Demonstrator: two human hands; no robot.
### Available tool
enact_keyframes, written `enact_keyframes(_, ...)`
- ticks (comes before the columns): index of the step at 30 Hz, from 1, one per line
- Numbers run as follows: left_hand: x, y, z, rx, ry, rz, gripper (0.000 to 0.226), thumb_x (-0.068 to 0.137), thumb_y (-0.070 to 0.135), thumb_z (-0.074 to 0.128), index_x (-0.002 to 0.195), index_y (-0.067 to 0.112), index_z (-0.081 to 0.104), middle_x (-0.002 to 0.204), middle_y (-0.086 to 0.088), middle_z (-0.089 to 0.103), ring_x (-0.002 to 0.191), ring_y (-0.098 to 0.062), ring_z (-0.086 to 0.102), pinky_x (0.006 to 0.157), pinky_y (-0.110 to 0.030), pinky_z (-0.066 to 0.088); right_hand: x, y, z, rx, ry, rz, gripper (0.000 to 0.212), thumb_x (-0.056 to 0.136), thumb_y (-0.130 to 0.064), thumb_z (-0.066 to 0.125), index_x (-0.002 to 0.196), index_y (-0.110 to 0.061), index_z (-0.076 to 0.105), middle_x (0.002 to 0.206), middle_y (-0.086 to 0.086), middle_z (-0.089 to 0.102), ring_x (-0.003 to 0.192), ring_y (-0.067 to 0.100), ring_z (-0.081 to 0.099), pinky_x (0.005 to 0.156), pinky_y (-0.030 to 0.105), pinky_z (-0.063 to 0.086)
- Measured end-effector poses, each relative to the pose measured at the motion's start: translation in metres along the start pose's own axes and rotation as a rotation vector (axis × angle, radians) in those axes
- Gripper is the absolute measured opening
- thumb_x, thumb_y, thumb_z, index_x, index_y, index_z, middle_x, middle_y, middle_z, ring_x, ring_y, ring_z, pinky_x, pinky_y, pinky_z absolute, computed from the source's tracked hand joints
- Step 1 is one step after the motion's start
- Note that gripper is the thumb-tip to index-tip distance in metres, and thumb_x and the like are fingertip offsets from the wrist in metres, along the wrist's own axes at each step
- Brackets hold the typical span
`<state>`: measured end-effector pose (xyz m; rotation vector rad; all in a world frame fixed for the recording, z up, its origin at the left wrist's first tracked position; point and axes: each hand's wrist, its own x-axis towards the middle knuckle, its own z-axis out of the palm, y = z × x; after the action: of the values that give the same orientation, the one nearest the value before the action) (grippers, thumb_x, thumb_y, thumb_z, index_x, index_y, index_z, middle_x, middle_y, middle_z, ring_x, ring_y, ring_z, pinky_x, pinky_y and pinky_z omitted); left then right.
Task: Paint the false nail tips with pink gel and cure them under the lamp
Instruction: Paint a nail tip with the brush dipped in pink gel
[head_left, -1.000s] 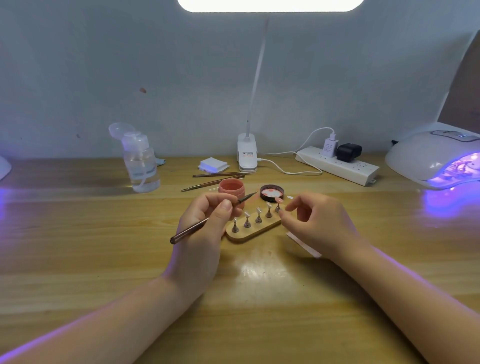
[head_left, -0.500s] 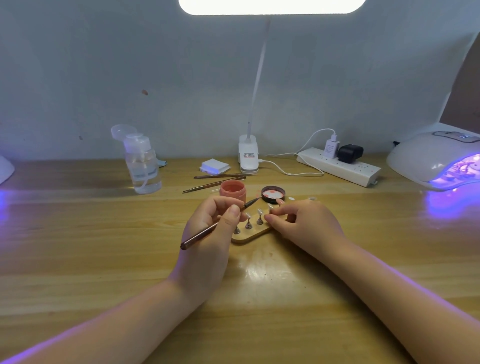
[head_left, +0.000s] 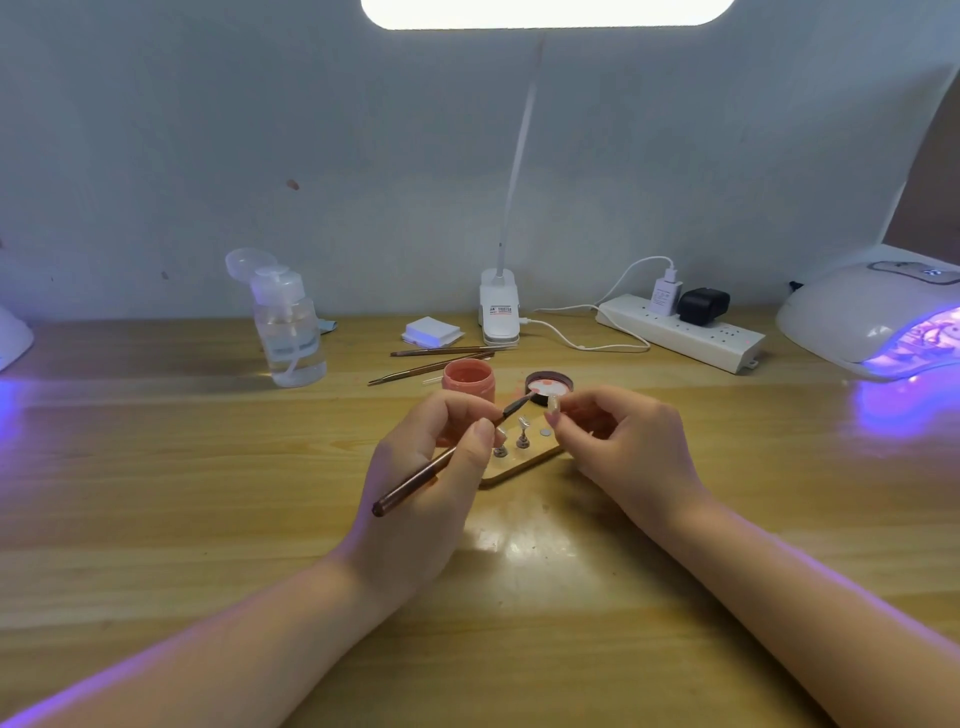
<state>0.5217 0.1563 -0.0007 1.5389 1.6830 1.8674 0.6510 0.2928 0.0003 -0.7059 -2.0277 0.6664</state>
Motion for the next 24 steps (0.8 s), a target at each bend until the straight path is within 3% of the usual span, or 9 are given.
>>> enact_keyframes(8,-0.0011,0.0023,-0.0018,0.169,-0.026,0.107,0.024,0.089,0.043,0.051,0.107,0.033,0.062,0.099,0.008,0.069,0.095,-0.018,0.064,0.080,-0.040,0.054,-0.0016,-0.0019,0.0020,0.158,0.033,0.049,0.011,0.082,-0.012,0.074,0.092,-0.016,0.075,0.078,-0.005,0.072,0.071,0.005,0.065,0.069,0.019,0.053)
enact_keyframes(16,-0.0036,0.0028,0.0004,0.222,-0.013,0.145,0.021,0.087,0.037,0.050,0.097,0.028,0.067,0.088,0.010,0.070,0.091,-0.017,0.063,0.078,-0.041,0.050,-0.0017,-0.0052,0.0006,0.105,0.036,-0.029,0.014,0.082,-0.009,0.073,0.096,-0.007,0.075,0.087,0.002,0.072,0.076,0.008,0.065,0.071,0.018,0.051)
enact_keyframes(21,-0.0021,0.0030,0.0008,0.175,0.021,0.085,0.026,0.088,0.044,0.050,0.105,0.030,0.065,0.096,0.006,0.070,0.093,-0.017,0.064,0.081,-0.046,0.051,-0.0019,-0.0050,0.0014,0.118,0.037,-0.053,0.014,0.081,-0.008,0.074,0.096,-0.007,0.075,0.087,0.002,0.072,0.076,0.006,0.064,0.070,0.015,0.049)
enact_keyframes(24,-0.0023,0.0027,0.0004,0.184,-0.003,0.079,0.024,0.087,0.043,0.049,0.100,0.032,0.065,0.094,0.009,0.069,0.094,-0.016,0.063,0.080,-0.045,0.051,-0.0017,-0.0048,0.0021,0.119,0.044,-0.063,0.013,0.081,-0.009,0.074,0.094,-0.008,0.075,0.085,0.000,0.071,0.073,0.002,0.063,0.068,0.012,0.048)
